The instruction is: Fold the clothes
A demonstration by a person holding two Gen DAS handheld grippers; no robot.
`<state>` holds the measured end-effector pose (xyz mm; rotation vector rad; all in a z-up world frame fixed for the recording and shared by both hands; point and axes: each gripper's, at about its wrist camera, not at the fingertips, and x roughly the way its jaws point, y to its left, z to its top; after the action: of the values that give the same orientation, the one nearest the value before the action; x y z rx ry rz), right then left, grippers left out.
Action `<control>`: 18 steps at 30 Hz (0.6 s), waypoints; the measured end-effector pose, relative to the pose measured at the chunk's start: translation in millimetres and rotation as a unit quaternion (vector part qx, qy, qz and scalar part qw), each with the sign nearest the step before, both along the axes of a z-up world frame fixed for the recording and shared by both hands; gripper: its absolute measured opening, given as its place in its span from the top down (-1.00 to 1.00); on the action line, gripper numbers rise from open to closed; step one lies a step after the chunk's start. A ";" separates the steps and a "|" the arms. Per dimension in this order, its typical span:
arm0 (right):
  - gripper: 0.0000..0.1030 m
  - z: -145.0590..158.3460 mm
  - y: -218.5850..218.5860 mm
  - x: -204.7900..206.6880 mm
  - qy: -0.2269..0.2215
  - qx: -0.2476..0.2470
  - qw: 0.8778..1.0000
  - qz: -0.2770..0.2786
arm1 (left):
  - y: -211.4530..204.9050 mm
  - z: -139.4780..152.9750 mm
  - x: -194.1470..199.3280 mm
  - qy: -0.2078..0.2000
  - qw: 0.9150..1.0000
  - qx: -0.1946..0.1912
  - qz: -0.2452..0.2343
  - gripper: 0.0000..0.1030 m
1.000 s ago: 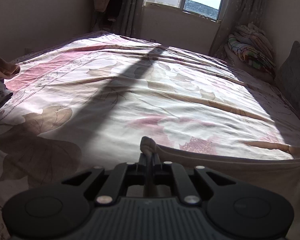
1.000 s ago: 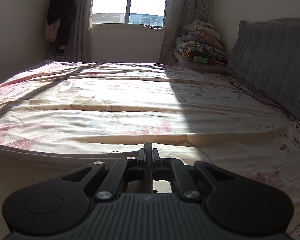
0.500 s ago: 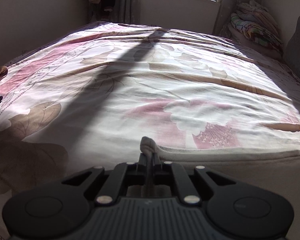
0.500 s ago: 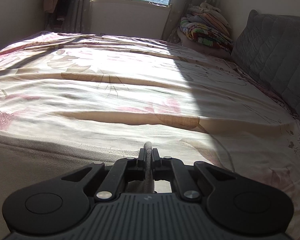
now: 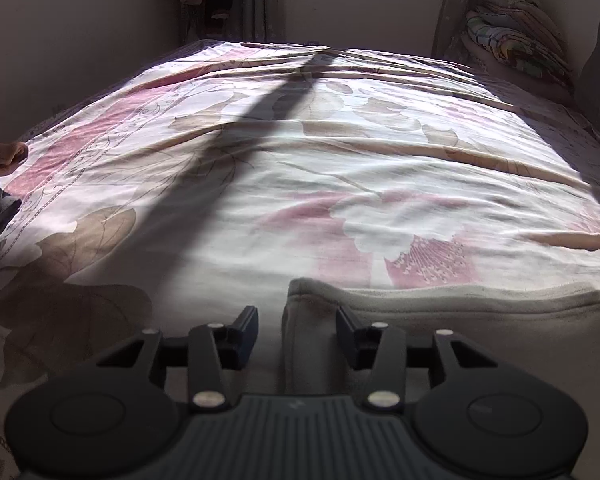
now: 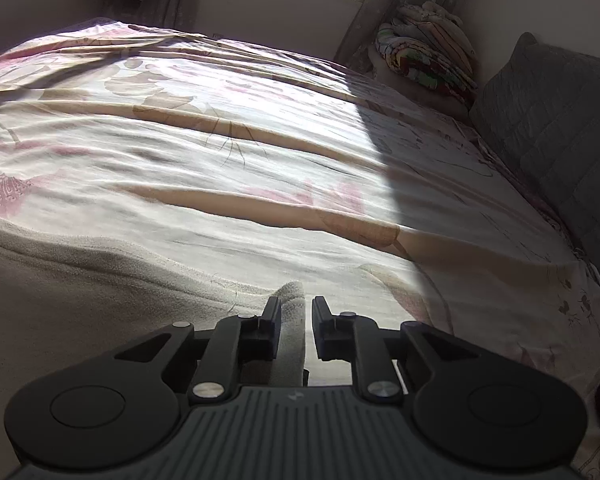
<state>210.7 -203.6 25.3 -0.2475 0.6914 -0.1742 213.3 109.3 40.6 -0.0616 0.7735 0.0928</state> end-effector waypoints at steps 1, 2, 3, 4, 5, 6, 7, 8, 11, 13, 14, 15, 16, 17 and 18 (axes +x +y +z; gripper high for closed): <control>0.45 3.0 -2.4 -2.8 0.000 0.005 1.000 -0.003 | 1.9 3.3 -1.8 0.004 1.000 -0.007 0.001 -0.13; 0.36 6.0 -4.9 -5.5 0.000 0.011 1.000 -0.006 | 3.4 6.7 -4.5 0.008 1.000 -0.014 0.003 -0.19; 0.34 9.0 -8.8 -9.1 0.002 0.019 1.000 -0.010 | 4.7 10.1 -7.7 0.012 1.000 -0.020 0.005 -0.28; 0.34 12.0 -12.6 -12.7 0.004 0.027 1.000 -0.014 | 6.8 13.4 -11.6 0.017 0.999 -0.027 0.010 -0.32; 0.34 14.7 -16.1 -15.9 0.005 0.034 0.999 -0.019 | 9.4 16.6 -15.9 0.023 0.999 -0.035 0.015 -0.36; 0.33 17.5 -19.6 -19.1 0.006 0.041 0.999 -0.023 | 12.1 19.9 -20.2 0.028 0.998 -0.043 0.021 -0.38; 0.29 21.1 -24.1 -23.5 0.006 0.053 0.998 -0.029 | 15.5 23.0 -26.3 0.033 0.998 -0.055 0.026 -0.44; 0.24 24.7 -28.5 -27.9 0.006 0.065 0.997 -0.035 | 18.7 24.8 -32.3 0.037 0.997 -0.066 0.030 -0.49; 0.11 34.8 -41.1 -45.1 0.004 0.117 0.992 -0.053 | 27.5 27.9 -49.4 0.050 0.993 -0.094 0.043 -0.58; 0.09 38.5 -48.9 -59.2 0.006 0.155 0.986 -0.062 | 34.1 27.3 -61.5 0.064 0.990 -0.113 0.050 -0.60; 0.06 38.9 -52.2 -66.2 0.008 0.173 0.983 -0.065 | 37.9 26.2 -67.4 0.071 0.988 -0.124 0.054 -0.61; 0.05 39.4 -55.5 -73.1 0.011 0.191 0.979 -0.069 | 42.9 24.1 -73.4 0.080 0.985 -0.139 0.059 -0.62; 0.00 39.7 -58.9 -80.1 0.013 0.209 0.975 -0.073 | 48.3 21.8 -79.7 0.089 0.981 -0.157 0.065 -0.62; -0.04 38.5 -61.7 -87.0 0.017 0.223 0.972 -0.077 | 52.3 19.9 -84.7 0.095 0.978 -0.171 0.069 -0.62; -0.05 36.9 -64.4 -94.8 0.021 0.238 0.968 -0.082 | 57.1 17.9 -90.3 0.100 0.974 -0.187 0.075 -0.62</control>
<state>115.9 -268.0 62.2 0.2676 0.7753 -0.1555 122.9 166.4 58.5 -0.4751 0.9804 0.0960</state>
